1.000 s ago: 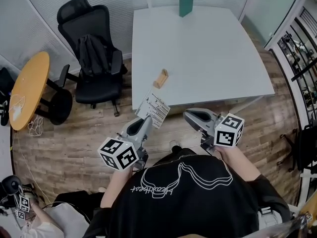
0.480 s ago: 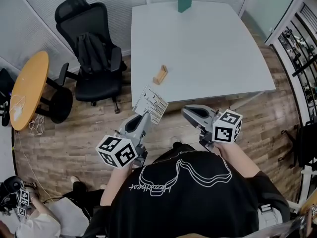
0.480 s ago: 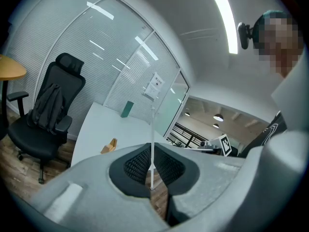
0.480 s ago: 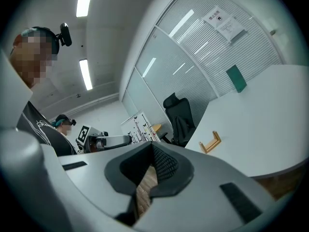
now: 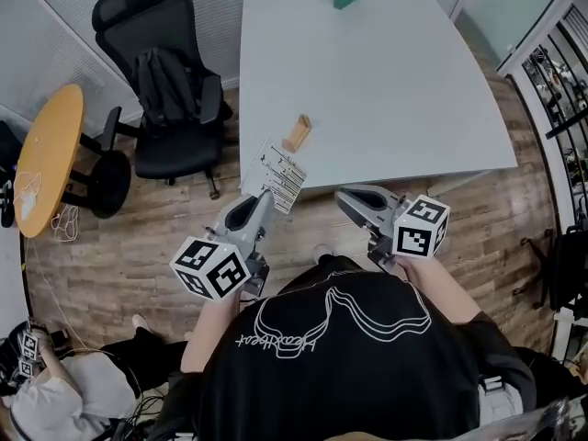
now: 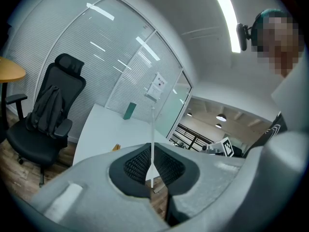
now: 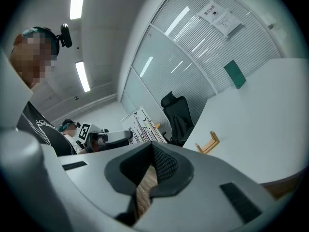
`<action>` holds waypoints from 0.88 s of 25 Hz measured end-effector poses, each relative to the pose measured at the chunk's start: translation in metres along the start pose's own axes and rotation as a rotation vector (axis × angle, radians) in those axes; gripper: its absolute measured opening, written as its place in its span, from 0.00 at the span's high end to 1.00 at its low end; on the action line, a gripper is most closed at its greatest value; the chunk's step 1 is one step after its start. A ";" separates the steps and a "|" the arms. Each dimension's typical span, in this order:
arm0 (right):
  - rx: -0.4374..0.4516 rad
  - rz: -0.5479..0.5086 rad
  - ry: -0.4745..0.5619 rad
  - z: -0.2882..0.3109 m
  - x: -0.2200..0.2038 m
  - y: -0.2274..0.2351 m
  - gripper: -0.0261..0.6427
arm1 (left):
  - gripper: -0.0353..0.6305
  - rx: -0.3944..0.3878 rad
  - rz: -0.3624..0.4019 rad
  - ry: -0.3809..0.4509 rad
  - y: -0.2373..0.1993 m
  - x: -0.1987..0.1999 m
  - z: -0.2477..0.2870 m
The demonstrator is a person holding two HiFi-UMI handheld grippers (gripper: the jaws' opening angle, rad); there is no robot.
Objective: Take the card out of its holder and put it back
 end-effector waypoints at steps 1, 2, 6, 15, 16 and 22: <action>0.000 0.002 0.000 0.001 0.003 0.004 0.95 | 0.91 0.000 0.000 -0.002 -0.003 0.003 0.005; 0.000 0.004 0.000 0.003 0.006 0.008 0.95 | 0.91 -0.002 0.000 -0.002 -0.005 0.006 0.009; 0.003 0.006 0.004 0.009 0.021 0.028 0.95 | 0.91 0.004 0.005 0.009 -0.019 0.019 0.030; 0.020 0.019 0.005 0.015 0.047 0.080 0.95 | 0.91 0.037 0.054 0.022 -0.042 0.042 0.082; 0.025 0.022 0.004 0.016 0.050 0.085 0.95 | 0.91 0.045 0.059 0.023 -0.045 0.044 0.087; 0.029 0.029 -0.006 0.015 0.057 0.115 0.95 | 0.91 0.091 0.105 0.012 -0.068 0.041 0.116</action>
Point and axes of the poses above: the fingertips, and each gripper's own axes: z forward along the fingers, y to its right, x out of its top, the point moved 10 cm from there along -z, backward along the fingers, and after that the axes turned 5 degrees about -y, right-handed, at the moved point
